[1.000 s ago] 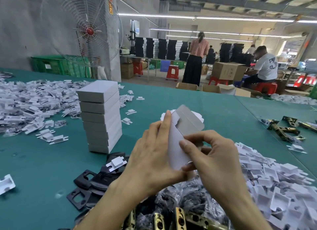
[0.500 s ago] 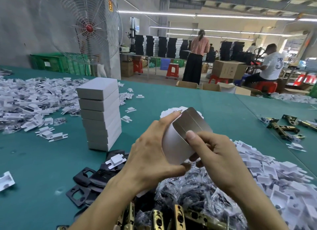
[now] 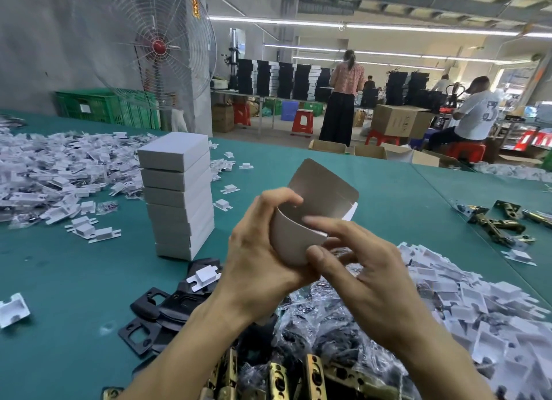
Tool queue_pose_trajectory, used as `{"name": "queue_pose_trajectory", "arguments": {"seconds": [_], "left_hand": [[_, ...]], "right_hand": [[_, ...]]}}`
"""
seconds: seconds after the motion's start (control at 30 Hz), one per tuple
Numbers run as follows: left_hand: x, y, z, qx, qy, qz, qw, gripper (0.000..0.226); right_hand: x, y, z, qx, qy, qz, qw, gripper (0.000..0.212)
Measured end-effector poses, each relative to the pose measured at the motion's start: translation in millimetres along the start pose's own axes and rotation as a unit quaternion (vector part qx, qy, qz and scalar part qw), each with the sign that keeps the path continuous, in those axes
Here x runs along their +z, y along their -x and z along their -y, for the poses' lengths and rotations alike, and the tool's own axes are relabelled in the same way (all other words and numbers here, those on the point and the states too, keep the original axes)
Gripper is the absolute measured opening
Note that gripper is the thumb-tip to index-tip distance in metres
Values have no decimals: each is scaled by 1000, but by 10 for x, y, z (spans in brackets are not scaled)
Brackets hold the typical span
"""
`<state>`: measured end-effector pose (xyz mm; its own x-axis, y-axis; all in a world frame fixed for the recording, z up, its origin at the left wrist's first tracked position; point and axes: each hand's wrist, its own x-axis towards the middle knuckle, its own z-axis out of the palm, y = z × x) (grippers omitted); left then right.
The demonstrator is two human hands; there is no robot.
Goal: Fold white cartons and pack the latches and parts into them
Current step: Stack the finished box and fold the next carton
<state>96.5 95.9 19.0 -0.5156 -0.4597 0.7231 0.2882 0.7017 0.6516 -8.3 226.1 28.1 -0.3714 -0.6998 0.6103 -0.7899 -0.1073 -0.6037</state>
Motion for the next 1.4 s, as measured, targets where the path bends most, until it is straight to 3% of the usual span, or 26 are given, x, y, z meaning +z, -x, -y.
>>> {"name": "queue_pose_trajectory", "arguments": {"seconds": [0.17,0.27,0.33,0.43,0.5,0.57,0.67,0.8,0.97,1.17,1.4], "left_hand": [[21,24,66,-11,-71,39,997,56],[23,38,80,-22,-85,54,995,54],[21,48,87,-23,-102,60,993,55],[31,52,88,-15,-121,75,990,68],[43,54,86,-6,-125,92,988,80],[38,51,88,-6,-135,90,987,87],[40,54,82,-18,-134,81,988,92],[43,55,68,-31,-144,84,986,98],[50,67,60,-24,-160,91,983,97],[58,72,27,-24,-151,104,983,97],[77,85,13,-11,-140,110,984,92]], "right_hand": [[-7,11,-24,28,15,27,999,21],[-16,-15,36,8,-103,-55,993,22],[-36,-31,72,-13,-212,-116,970,28],[-43,-41,111,46,-316,-131,939,19],[-36,-29,105,89,-294,-114,945,10],[-20,-15,84,111,-268,-94,952,14],[11,-11,90,110,-250,-88,958,19],[56,-11,101,89,-216,-106,967,9],[13,-14,68,109,-242,-99,959,11],[-60,-38,63,83,-200,-72,974,24],[-112,-34,53,71,-147,-55,985,21]]}}
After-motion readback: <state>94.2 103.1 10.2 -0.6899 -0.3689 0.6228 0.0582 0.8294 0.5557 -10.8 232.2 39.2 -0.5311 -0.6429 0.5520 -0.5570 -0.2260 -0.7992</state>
